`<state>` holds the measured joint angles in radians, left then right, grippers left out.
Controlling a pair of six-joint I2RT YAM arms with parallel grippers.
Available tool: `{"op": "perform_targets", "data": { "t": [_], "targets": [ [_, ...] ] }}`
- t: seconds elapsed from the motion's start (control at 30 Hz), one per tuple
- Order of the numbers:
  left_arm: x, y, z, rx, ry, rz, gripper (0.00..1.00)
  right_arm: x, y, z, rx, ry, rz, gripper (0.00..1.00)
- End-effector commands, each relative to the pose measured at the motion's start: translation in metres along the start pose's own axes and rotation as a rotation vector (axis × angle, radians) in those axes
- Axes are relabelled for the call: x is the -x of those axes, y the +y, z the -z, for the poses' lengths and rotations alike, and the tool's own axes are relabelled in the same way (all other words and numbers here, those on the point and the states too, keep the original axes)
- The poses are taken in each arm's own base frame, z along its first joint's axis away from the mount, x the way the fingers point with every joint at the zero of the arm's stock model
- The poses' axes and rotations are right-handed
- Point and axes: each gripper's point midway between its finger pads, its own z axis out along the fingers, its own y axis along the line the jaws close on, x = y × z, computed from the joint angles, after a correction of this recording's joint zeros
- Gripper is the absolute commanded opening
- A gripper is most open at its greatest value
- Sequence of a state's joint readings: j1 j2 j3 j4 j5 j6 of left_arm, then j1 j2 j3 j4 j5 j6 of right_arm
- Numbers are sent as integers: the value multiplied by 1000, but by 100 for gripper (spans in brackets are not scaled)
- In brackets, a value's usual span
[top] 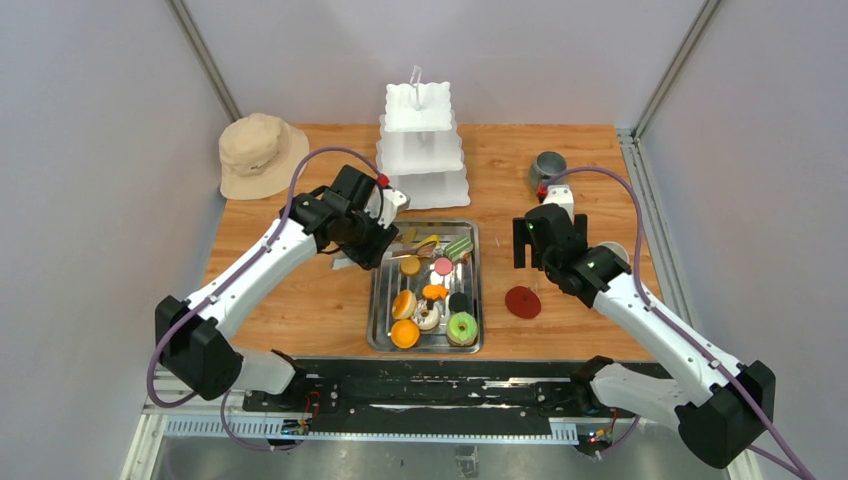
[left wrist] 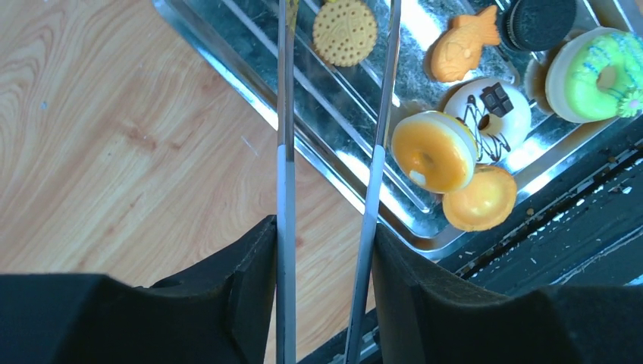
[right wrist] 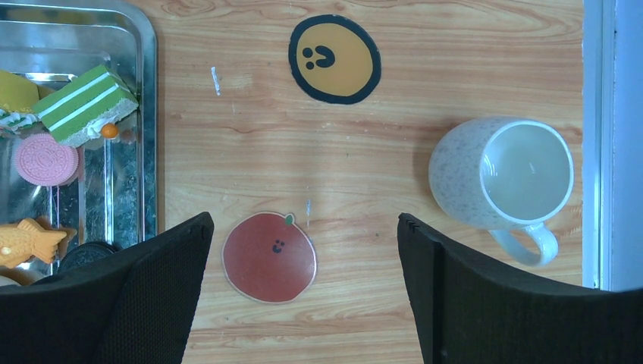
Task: Serve the afternoon tea
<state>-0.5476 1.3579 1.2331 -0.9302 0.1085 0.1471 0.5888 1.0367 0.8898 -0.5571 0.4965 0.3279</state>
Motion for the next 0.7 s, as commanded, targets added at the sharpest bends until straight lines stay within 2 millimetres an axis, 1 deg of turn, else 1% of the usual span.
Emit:
{"op": "perform_targets", "data": {
  "t": [0.0,0.13,0.23,0.43,0.67],
  "targets": [
    [19,-8,7,-47,-97,-86,50,3,-3,7,3,-7,3,90],
    [19,-9,8,-57,-104,-106,48,3,-3,7,1,-5,0,90],
    [20,-10,4,-66,-111,-115,48,3,-2,7,4,-3,-3,90],
    [13,1,-6,-14,-89,-137,51,2,-1,6,3,1,-3,90],
    [15,11,-8,40,-92,-154,51,0,0,6,9,6,-7,90]
  ]
}}
